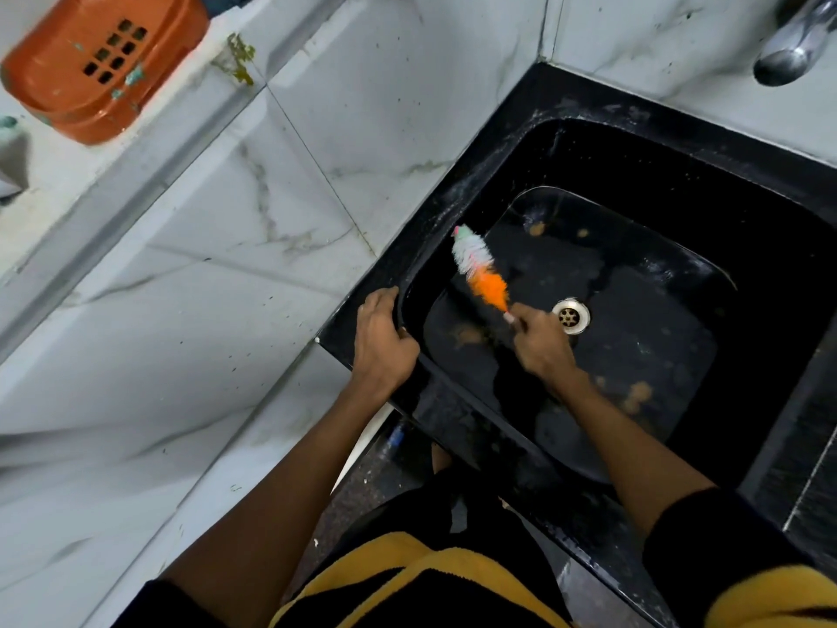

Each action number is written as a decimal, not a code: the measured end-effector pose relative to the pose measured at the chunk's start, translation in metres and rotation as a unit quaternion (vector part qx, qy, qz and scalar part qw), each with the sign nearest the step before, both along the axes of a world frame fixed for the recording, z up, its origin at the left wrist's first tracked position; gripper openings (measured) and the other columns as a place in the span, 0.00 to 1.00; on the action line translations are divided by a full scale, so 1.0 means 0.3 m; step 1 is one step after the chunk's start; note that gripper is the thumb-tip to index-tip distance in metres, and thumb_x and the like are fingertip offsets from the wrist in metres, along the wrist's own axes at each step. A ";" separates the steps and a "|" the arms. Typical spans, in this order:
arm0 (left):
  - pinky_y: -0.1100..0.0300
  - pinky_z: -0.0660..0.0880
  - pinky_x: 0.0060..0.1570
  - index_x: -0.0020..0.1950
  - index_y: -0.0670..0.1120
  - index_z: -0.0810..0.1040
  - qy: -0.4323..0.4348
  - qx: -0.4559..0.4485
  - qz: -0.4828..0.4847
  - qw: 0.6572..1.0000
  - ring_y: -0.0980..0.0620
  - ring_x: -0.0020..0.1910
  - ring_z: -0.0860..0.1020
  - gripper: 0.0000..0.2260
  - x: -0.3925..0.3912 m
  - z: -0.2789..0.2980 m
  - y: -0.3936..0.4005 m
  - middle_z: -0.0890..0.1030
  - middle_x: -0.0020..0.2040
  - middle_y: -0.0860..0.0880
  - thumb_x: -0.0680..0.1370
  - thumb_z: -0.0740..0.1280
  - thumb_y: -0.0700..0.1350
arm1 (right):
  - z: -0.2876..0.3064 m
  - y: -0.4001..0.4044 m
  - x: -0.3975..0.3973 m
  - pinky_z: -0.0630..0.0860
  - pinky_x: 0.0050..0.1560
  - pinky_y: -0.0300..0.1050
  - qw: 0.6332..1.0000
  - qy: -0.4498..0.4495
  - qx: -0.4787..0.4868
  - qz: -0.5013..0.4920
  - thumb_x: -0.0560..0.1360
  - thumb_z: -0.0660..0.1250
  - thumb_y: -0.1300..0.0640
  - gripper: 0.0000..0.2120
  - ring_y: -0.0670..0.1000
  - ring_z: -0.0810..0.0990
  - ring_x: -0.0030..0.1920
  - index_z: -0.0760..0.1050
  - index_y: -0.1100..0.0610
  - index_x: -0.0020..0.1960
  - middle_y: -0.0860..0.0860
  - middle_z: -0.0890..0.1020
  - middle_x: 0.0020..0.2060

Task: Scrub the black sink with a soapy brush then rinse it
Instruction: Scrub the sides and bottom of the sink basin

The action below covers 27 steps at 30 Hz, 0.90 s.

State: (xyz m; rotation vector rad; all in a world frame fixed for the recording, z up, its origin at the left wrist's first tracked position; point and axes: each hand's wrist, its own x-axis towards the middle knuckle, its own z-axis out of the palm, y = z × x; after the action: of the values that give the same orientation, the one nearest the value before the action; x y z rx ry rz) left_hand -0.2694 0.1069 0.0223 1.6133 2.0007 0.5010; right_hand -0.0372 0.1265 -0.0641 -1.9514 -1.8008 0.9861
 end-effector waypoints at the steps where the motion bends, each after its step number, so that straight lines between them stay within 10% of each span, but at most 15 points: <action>1: 0.64 0.61 0.69 0.72 0.36 0.69 -0.008 0.001 0.001 1.000 0.43 0.68 0.69 0.29 -0.003 0.001 0.000 0.72 0.68 0.41 0.71 0.65 0.30 | -0.010 -0.035 0.006 0.75 0.38 0.52 0.999 -0.011 -0.004 0.039 0.79 0.58 0.48 0.09 0.61 0.78 0.40 0.71 0.53 0.44 0.55 0.81 0.36; 9: 0.46 0.70 0.69 0.72 0.37 0.69 -0.046 -0.005 0.002 0.999 0.43 0.68 0.71 0.29 -0.020 -0.003 -0.020 0.71 0.69 0.42 0.70 0.68 0.30 | 0.057 -0.211 0.102 0.71 0.37 0.46 0.976 -0.009 -0.034 0.214 0.79 0.61 0.48 0.11 0.45 0.71 0.33 0.67 0.46 0.39 0.43 0.72 0.29; 27: 0.45 0.71 0.67 0.75 0.40 0.67 -0.044 0.020 0.033 0.998 0.44 0.66 0.71 0.34 0.010 -0.027 -0.030 0.71 0.68 0.43 0.68 0.69 0.32 | 0.063 -0.071 -0.102 0.72 0.41 0.49 0.993 -0.014 -0.049 0.110 0.76 0.60 0.56 0.08 0.62 0.78 0.44 0.75 0.46 0.43 0.55 0.80 0.41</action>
State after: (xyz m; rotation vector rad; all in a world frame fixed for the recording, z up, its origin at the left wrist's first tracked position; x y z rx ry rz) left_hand -0.2663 0.0979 0.0142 1.5256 1.9960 0.6309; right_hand -0.0677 0.1051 -0.0451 -1.8591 -2.0528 1.1396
